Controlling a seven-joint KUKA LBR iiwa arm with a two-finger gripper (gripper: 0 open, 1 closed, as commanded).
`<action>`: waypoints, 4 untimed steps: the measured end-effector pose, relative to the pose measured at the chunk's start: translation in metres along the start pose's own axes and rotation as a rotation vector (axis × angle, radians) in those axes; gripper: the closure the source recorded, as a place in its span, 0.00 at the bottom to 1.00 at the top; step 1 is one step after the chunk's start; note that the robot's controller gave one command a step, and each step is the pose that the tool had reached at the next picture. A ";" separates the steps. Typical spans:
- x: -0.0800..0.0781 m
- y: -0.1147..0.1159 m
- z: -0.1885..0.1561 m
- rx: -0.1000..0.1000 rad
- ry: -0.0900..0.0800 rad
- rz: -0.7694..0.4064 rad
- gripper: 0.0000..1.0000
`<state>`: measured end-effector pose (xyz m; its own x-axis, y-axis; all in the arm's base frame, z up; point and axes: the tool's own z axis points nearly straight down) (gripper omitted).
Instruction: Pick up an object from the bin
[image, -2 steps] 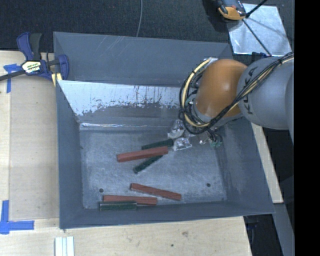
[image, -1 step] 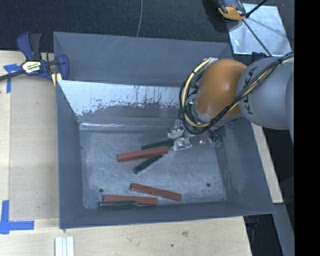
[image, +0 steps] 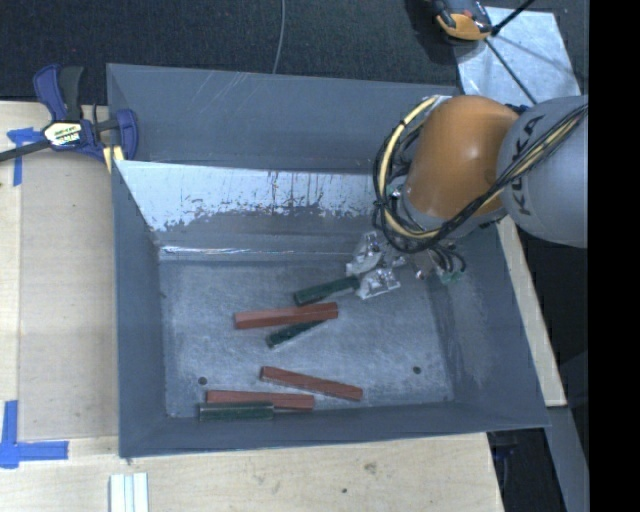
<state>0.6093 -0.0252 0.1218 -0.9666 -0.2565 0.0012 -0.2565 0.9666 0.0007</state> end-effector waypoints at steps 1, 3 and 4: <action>-0.002 -0.003 -0.032 0.002 -0.009 0.041 1.00; 0.016 0.000 -0.145 0.000 -0.002 0.180 1.00; 0.011 -0.004 -0.177 0.003 -0.009 0.089 1.00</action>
Offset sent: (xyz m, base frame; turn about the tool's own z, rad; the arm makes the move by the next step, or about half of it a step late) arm -0.0104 0.0076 0.0921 0.0475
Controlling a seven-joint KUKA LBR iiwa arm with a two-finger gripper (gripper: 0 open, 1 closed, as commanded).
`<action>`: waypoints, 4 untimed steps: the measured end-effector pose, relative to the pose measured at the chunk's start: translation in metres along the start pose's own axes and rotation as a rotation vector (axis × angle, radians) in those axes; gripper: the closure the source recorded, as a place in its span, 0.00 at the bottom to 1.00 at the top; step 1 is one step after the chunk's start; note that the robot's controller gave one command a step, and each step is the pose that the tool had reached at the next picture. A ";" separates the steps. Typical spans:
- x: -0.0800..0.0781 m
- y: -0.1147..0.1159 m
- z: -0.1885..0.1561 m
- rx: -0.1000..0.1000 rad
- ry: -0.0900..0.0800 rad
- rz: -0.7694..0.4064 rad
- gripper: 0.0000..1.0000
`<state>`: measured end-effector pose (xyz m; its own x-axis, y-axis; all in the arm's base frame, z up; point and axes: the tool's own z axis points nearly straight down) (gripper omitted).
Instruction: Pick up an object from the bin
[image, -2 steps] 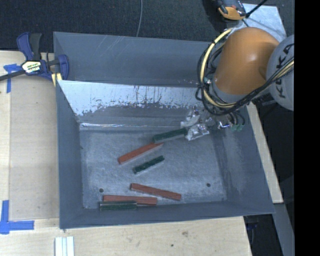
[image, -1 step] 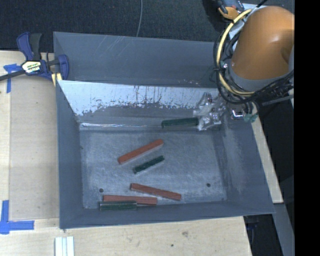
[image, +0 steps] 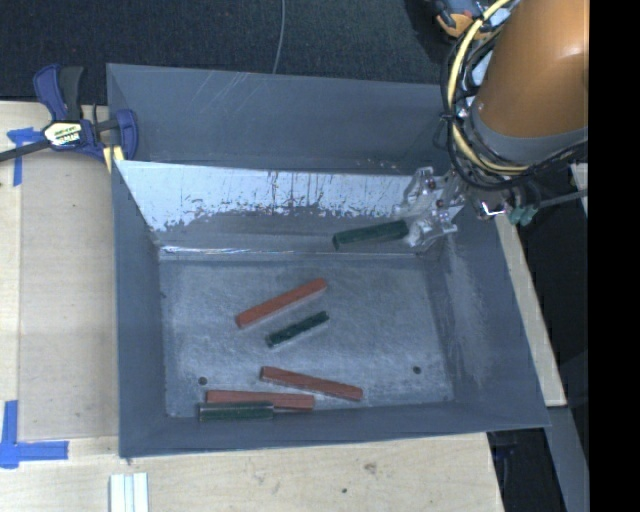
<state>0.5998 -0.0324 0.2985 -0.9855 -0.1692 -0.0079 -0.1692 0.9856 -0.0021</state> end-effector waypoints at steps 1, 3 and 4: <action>-0.001 -0.003 0.043 0.001 -0.004 -0.249 1.00; 0.037 0.032 0.144 -0.002 0.005 -0.165 0.00; 0.008 0.050 0.211 0.007 -0.027 -0.164 1.00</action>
Offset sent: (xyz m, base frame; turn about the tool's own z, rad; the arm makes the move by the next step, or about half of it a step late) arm -0.0413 0.0258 -0.1447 -0.1642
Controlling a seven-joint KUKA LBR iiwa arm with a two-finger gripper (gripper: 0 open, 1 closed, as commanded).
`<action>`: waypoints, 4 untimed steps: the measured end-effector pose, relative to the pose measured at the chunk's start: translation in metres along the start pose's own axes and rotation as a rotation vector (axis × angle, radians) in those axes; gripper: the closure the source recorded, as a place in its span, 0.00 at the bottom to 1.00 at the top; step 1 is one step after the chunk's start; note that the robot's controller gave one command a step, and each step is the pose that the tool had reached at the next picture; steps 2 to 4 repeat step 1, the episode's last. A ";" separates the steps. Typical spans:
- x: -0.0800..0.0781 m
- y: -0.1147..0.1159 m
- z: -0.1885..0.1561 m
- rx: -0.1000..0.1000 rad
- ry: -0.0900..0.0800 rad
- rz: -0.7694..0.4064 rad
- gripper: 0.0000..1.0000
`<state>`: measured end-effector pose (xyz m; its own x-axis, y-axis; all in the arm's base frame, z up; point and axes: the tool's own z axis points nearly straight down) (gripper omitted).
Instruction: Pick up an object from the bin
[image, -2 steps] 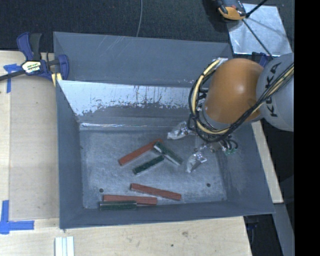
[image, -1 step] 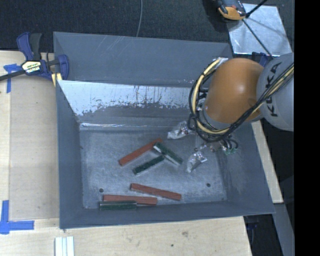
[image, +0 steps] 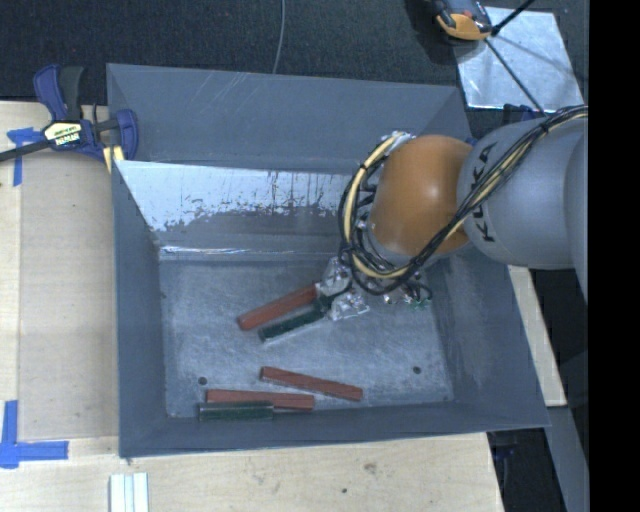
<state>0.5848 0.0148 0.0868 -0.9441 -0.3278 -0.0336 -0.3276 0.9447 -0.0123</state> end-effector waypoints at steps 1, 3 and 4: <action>0.007 0.002 0.009 -0.005 0.022 -0.001 0.00; 0.007 0.002 0.009 -0.005 0.022 -0.001 0.00; 0.007 0.002 0.009 -0.005 0.022 -0.001 0.00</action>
Offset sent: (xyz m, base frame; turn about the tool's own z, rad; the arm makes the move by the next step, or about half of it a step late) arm 0.0000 0.0000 0.0000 0.0000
